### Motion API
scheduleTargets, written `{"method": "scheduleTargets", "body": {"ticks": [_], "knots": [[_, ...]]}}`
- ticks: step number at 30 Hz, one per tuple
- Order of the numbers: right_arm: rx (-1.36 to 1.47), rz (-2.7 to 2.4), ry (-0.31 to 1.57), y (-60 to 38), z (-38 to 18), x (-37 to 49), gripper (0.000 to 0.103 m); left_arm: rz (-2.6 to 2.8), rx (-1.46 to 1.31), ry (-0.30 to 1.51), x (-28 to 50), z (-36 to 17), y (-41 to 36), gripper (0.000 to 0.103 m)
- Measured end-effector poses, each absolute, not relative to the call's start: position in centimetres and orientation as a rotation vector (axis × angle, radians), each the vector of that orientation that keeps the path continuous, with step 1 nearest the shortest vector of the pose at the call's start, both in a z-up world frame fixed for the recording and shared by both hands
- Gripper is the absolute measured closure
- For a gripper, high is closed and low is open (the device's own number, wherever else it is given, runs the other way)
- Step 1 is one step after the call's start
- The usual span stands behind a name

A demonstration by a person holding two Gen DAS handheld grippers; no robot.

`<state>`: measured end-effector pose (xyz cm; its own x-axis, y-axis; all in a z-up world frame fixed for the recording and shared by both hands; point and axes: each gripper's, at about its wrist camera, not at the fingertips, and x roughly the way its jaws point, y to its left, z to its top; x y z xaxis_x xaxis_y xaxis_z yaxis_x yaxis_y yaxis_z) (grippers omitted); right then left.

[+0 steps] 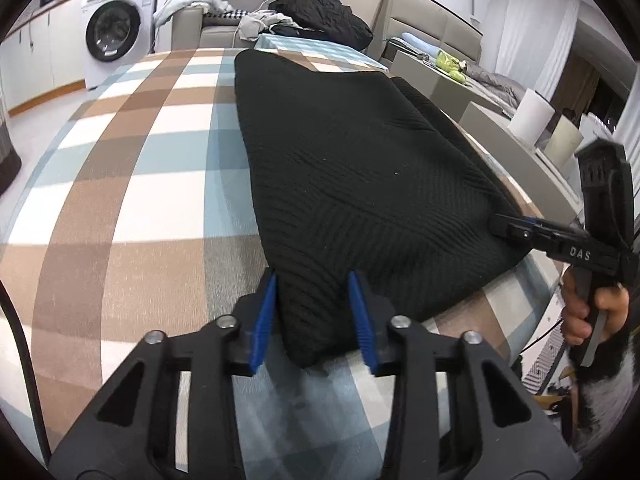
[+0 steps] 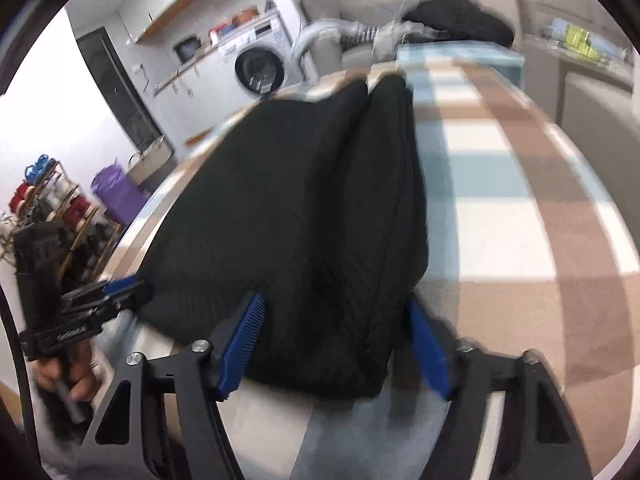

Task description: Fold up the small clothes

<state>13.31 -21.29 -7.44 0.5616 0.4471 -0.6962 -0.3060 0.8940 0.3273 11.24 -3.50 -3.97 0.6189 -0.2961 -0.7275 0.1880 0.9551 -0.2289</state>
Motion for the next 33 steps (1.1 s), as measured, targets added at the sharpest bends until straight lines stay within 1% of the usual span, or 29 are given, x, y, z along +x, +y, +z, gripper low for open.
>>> {"method": "scheduleTargets", "body": {"ticks": [2, 4, 15, 21, 23, 24, 25, 26, 27, 28, 29, 30, 31, 32, 33], "knots": [[0.187, 0.442, 0.86, -21.0, -7.4, 13.7, 0.062, -0.263, -0.118, 0.859, 11.7, -3.8, -3.5, 0.074], [0.169, 0.444, 0.861, -20.3, -7.4, 14.4, 0.064, -0.239, -0.105, 0.86, 12.3, -3.7, -3.4, 0.074], [0.147, 0.428, 0.887, -17.3, -7.0, 20.3, 0.065, -0.133, -0.079, 0.846, 18.0, -3.3, -1.7, 0.074], [0.146, 0.432, 0.871, -17.8, -7.2, 19.9, 0.059, -0.124, -0.072, 0.83, 17.9, -3.3, -1.6, 0.074], [0.16, 0.43, 0.873, -18.1, -7.2, 19.9, 0.05, -0.115, -0.063, 0.821, 17.5, -3.2, -1.8, 0.073], [0.16, 0.422, 0.865, -18.2, -7.0, 19.9, 0.047, -0.112, -0.055, 0.82, 17.2, -3.1, -1.9, 0.07], [0.159, 0.415, 0.855, -18.3, -6.7, 19.8, 0.039, -0.111, -0.049, 0.818, 16.9, -3.1, -1.9, 0.064], [0.155, 0.403, 0.831, -18.5, -6.3, 19.5, 0.028, -0.108, -0.047, 0.808, 16.4, -2.9, -1.9, 0.062], [0.151, 0.391, 0.802, -18.7, -5.8, 19.0, 0.024, -0.107, -0.048, 0.798, 16.0, -2.8, -1.9, 0.053], [0.146, 0.39, 0.781, -18.9, -5.5, 18.6, 0.017, -0.109, -0.054, 0.78, 15.4, -2.5, -1.8, 0.042], [0.139, 0.392, 0.767, -19.0, -5.2, 18.1, 0.011, -0.112, -0.06, 0.764, 14.9, -2.2, -1.7, 0.035], [0.133, 0.397, 0.745, -19.1, -4.8, 17.5, 0.008, -0.114, -0.068, 0.74, 14.3, -1.9, -1.6, 0.02], [0.13, 0.398, 0.725, -19.2, -4.6, 17.1, 0.003, -0.115, -0.075, 0.719, 13.7, -1.6, -1.5, 0.012], [0.13, 0.4, 0.685, -19.4, -4.2, 16.2, 0.0, -0.114, -0.082, 0.698, 13.0, -1.3, -1.5, 0.01], [0.13, 0.408, 0.656, -19.4, -4.0, 15.5, 0.0, -0.115, -0.083, 0.678, 12.4, -1.1, -1.5, 0.007]]}}
